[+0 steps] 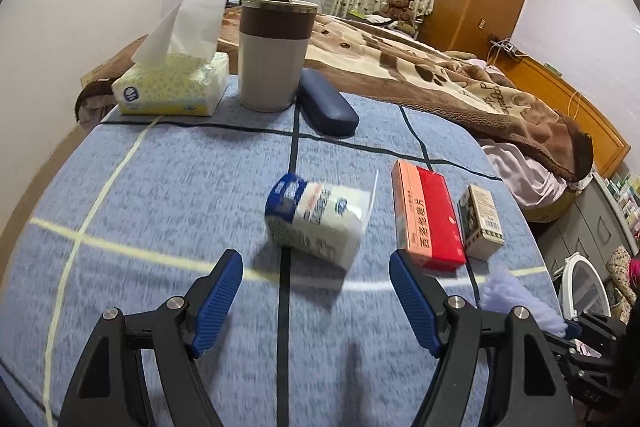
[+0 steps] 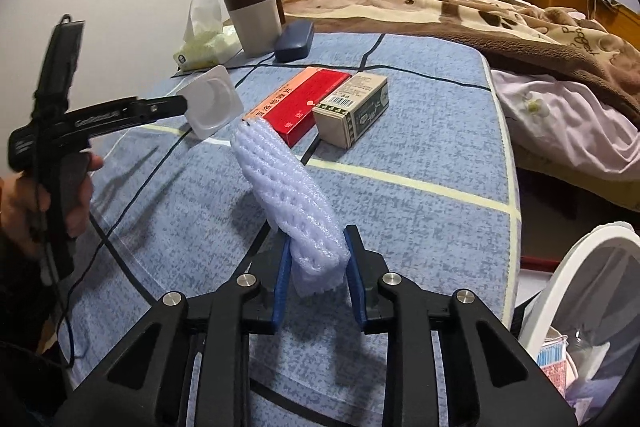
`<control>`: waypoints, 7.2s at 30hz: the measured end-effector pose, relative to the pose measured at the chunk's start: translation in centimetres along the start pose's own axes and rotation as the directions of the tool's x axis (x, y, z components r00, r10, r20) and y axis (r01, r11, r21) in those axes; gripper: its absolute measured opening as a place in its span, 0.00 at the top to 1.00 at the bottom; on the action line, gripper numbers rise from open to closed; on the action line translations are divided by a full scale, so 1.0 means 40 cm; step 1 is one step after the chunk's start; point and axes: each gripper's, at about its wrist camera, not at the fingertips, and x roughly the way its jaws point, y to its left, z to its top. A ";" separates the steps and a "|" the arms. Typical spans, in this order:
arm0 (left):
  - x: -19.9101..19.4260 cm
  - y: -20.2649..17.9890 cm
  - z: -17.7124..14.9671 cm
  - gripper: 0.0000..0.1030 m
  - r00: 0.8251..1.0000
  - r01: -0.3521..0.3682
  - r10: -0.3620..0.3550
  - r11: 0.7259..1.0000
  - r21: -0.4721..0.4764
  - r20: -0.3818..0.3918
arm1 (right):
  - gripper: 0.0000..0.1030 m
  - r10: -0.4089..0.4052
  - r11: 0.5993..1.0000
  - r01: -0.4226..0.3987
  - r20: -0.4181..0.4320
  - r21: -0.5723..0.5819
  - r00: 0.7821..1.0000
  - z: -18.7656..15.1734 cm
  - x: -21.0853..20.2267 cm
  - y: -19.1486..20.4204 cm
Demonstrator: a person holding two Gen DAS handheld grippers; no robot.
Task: Collect trash
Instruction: 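Grasp the purple foam sleeve with the right tool while the left tool grasps the white yogurt cup, then carry the yogurt cup and foam sleeve over the wastebasket with both tools, then open both tools to drop the yogurt cup and foam sleeve into the wastebasket, then move both open tools back over the table toward the two boxes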
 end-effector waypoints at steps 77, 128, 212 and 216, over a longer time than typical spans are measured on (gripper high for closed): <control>-0.212 -0.459 -0.206 0.39 0.984 0.179 -0.178 0.957 0.230 -0.027 | 0.75 -0.131 0.964 0.089 0.156 0.251 0.979 -0.157 -0.276 -0.146; -0.023 -0.908 -0.258 0.34 0.899 0.438 -0.381 0.800 0.410 -0.218 | 0.59 -0.364 0.829 0.278 0.091 0.485 0.927 -0.288 -0.376 -0.379; -0.191 -0.213 -0.145 0.28 0.996 0.080 -0.083 0.988 0.131 0.019 | 0.41 -0.111 0.983 0.094 0.104 0.157 0.988 -0.010 -0.188 -0.003; -0.160 -0.193 -0.106 0.28 0.996 0.088 -0.092 0.986 0.142 0.019 | 0.41 -0.100 0.984 0.084 0.096 0.157 0.990 0.022 -0.147 -0.003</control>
